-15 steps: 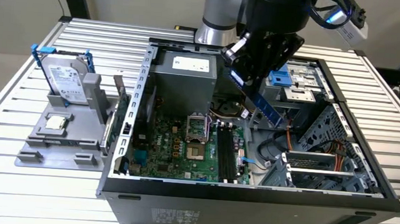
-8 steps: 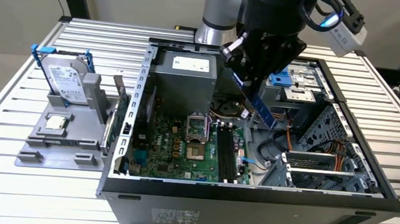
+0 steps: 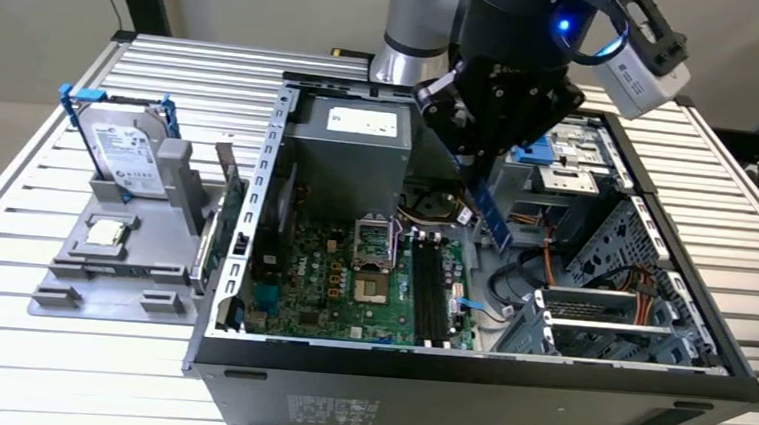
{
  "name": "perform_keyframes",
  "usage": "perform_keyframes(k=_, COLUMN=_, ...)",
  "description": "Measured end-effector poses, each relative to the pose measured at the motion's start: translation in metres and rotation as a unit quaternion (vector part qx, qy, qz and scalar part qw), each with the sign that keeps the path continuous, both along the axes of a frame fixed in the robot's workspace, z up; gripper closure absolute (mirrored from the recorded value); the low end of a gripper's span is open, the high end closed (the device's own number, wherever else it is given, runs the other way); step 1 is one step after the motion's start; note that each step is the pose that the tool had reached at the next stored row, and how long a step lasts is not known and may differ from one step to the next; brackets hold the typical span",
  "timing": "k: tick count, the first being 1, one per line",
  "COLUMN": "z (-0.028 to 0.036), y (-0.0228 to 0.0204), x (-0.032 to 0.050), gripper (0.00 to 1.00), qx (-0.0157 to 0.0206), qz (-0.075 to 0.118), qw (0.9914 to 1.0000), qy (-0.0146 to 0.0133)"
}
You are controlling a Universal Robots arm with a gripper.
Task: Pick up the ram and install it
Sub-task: 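Insert the ram into the slot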
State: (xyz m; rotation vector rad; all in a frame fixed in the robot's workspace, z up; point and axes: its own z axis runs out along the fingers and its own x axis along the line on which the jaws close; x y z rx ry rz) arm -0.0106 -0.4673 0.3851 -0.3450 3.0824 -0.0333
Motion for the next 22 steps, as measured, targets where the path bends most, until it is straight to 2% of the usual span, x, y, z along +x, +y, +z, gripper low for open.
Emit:
perform_keyframes(k=3, z=-0.0012, y=0.0, x=0.0, gripper=1.0, qx=0.0, qz=-0.026, qw=0.99966, qy=0.0)
perform_keyframes(k=6, z=-0.0024, y=0.0, x=-0.0001, gripper=1.0, qx=0.0, qz=-0.049, qw=0.99878, qy=0.0)
perform_keyframes(k=10, z=-0.0039, y=0.0, x=0.0, gripper=1.0, qx=0.0, qz=-0.078, qw=0.99694, qy=0.0001)
perform_keyframes(k=15, z=-0.0054, y=0.0, x=0.0004, gripper=1.0, qx=-0.0001, qz=-0.109, qw=0.99409, qy=0.0)
perform_keyframes(k=22, z=-0.0063, y=0.0001, x=0.0017, gripper=1.0, qx=-0.0004, qz=-0.11, qw=0.99389, qy=-0.0001)
